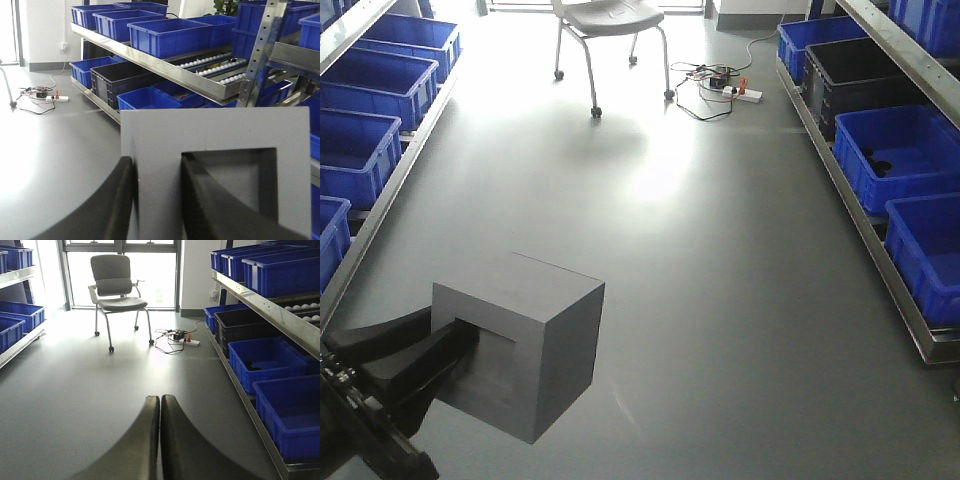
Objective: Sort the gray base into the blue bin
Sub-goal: 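Drive the base through the aisle holding the block in the left gripper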
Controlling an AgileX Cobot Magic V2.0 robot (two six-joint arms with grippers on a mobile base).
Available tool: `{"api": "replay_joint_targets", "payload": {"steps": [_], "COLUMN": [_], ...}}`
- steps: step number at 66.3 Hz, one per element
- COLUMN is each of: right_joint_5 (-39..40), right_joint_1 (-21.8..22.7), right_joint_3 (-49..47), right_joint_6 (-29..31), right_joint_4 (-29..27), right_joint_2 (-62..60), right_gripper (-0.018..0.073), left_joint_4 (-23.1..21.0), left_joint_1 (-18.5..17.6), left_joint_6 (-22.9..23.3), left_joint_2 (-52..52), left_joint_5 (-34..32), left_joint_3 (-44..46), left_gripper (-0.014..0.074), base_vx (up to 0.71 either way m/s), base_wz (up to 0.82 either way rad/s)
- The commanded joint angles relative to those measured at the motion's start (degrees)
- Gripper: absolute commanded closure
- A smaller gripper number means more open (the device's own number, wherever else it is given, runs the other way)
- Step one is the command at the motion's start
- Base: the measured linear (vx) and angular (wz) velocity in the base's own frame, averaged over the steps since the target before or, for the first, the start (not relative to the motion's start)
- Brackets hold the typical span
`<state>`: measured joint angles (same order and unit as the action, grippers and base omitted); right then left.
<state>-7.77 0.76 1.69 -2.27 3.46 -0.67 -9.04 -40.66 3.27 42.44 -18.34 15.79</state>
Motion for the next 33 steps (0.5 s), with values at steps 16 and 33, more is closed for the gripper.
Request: {"api": "replay_joint_targets", "payload": {"steps": [16,33], "right_joint_5": [4.5,4.5], "right_joint_1": [0.2,0.2], "right_joint_3": [0.9,0.9], "right_joint_6": [0.4,0.4], "right_joint_4": [0.3,0.3], "right_joint_2": [-0.7,-0.7], "right_gripper": [0.0568,0.0568], "left_joint_4": [-0.2,-0.2], "left_joint_1": [-0.2,-0.2], "left_joint_6": [0.2,0.2], "left_joint_2": [-0.5,-0.5], "left_joint_5": [-6.4,-6.4], "left_joint_3": [1.9,1.9], "left_gripper": [0.0602,0.0602], "base_vx": [0.29,0.24], "base_wz": [0.18,0.67]}}
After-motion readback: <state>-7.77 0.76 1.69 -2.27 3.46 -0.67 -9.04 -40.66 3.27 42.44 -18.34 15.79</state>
